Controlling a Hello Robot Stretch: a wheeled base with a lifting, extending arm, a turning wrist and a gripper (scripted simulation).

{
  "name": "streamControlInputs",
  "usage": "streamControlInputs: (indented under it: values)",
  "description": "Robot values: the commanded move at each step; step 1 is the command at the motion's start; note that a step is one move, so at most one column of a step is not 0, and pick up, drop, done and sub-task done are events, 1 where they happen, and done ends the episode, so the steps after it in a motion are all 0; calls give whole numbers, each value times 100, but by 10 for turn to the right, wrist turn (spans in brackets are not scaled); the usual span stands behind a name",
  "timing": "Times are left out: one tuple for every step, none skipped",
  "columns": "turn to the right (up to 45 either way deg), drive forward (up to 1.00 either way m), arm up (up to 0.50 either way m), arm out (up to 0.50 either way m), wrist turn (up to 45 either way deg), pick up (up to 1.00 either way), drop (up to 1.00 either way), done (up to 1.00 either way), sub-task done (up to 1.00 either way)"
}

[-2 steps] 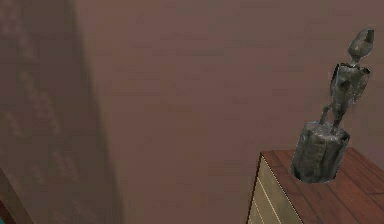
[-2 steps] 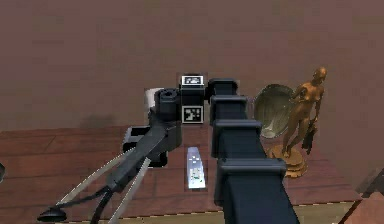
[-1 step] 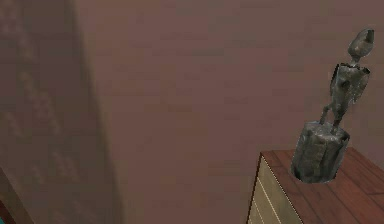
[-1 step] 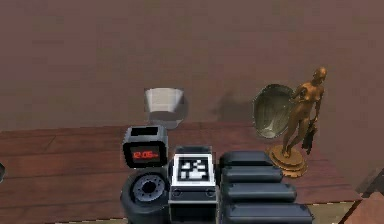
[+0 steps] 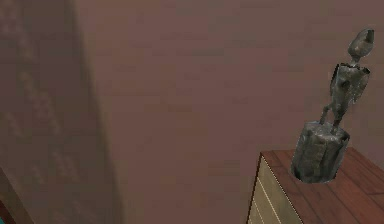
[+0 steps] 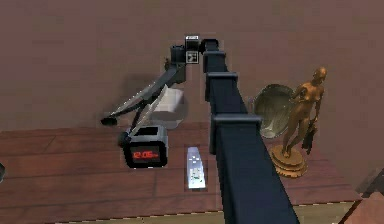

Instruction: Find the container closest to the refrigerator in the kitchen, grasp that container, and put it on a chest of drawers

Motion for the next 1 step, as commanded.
streamControlInputs:
  values:
    - [0,0,0,0,450,0,0,0,0]
